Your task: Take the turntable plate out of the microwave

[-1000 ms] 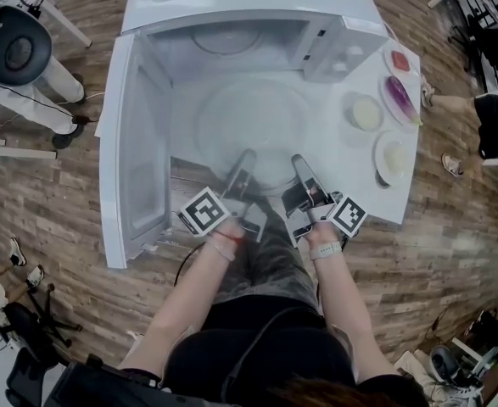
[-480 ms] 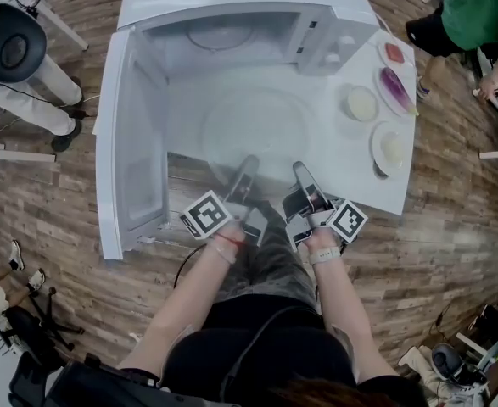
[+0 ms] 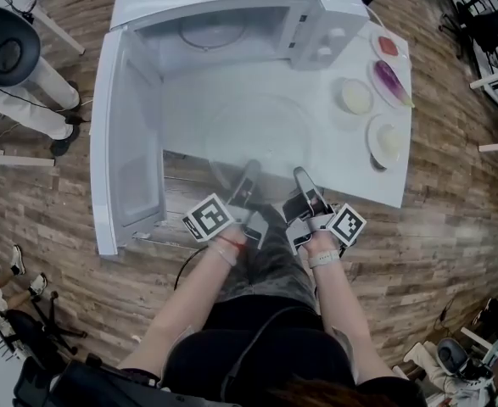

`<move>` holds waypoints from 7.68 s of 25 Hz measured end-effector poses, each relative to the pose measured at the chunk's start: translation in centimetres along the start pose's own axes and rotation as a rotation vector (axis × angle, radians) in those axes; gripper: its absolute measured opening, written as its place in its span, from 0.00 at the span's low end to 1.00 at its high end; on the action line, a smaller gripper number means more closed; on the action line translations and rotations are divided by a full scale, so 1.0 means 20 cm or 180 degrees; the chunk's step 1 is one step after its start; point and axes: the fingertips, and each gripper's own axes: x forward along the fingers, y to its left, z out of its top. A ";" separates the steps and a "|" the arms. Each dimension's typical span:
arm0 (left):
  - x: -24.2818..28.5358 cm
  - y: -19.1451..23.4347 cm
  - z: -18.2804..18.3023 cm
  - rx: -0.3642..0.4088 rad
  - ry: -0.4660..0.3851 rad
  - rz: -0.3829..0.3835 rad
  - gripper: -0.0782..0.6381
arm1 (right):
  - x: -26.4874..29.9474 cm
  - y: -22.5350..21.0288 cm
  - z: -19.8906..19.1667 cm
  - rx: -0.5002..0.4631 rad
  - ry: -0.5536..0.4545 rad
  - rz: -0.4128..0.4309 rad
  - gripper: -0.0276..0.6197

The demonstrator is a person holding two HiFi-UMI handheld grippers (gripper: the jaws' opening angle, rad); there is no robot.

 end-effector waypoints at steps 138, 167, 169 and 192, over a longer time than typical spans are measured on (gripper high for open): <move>0.00 0.02 -0.29 -0.0708 0.0952 -0.0255 0.17 | 0.00 -0.11 -0.16 0.0479 0.0009 -0.0195 0.12; 0.00 0.02 -0.24 -0.0829 0.0658 -0.0399 0.18 | -0.12 -0.13 -0.19 0.0353 0.0228 -0.0219 0.12; -0.01 0.02 -0.25 -0.0830 0.0679 -0.0414 0.18 | -0.12 -0.13 -0.19 0.0340 0.0259 -0.0215 0.12; -0.16 -0.16 -0.33 0.1045 0.1095 -0.0519 0.13 | -0.10 0.10 -0.34 -0.1987 0.1087 -0.0248 0.07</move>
